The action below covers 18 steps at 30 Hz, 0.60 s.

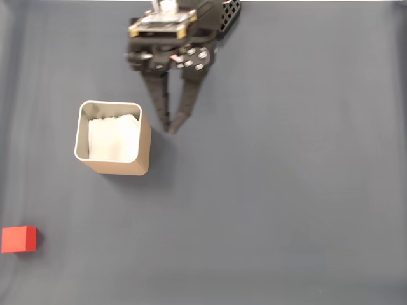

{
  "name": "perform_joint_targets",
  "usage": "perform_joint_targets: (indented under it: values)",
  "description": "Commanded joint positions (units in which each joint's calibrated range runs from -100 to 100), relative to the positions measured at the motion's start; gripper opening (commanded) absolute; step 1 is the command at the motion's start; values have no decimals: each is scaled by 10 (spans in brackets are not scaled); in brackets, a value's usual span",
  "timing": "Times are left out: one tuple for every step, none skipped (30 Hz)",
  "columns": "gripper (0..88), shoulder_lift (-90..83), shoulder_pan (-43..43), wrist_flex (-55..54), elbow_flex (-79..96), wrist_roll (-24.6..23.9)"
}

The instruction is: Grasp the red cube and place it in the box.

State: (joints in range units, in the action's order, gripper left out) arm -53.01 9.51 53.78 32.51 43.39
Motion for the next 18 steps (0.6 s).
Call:
perform_joint_targets:
  values:
    - [2, 33, 44, 2, -53, 8]
    - [2, 45, 57, 1, -57, 9]
    - [2, 57, 69, 0, -62, 9]
    - [2, 71, 82, 0, -67, 10]
    - [2, 85, 94, -1, -73, 10]
    - [2, 100, 105, -1, -80, 10]
    - [2, 115, 116, -1, -87, 11]
    - [2, 130, 126, -2, -96, 11]
    - [2, 146, 135, -6, -105, 11]
    - [2, 162, 143, -12, -115, 11]
    - [2, 177, 150, -19, -125, 10]
    - [2, 195, 158, -25, -136, 10]
    - [2, 212, 164, -31, -147, 9]
    - [2, 229, 171, -33, -161, 8]
    - [2, 247, 176, -34, -177, 7]
    - [2, 264, 181, -34, -193, 6]
    - [2, 280, 184, -34, -208, 5]
    - [2, 296, 188, -34, -222, 5]
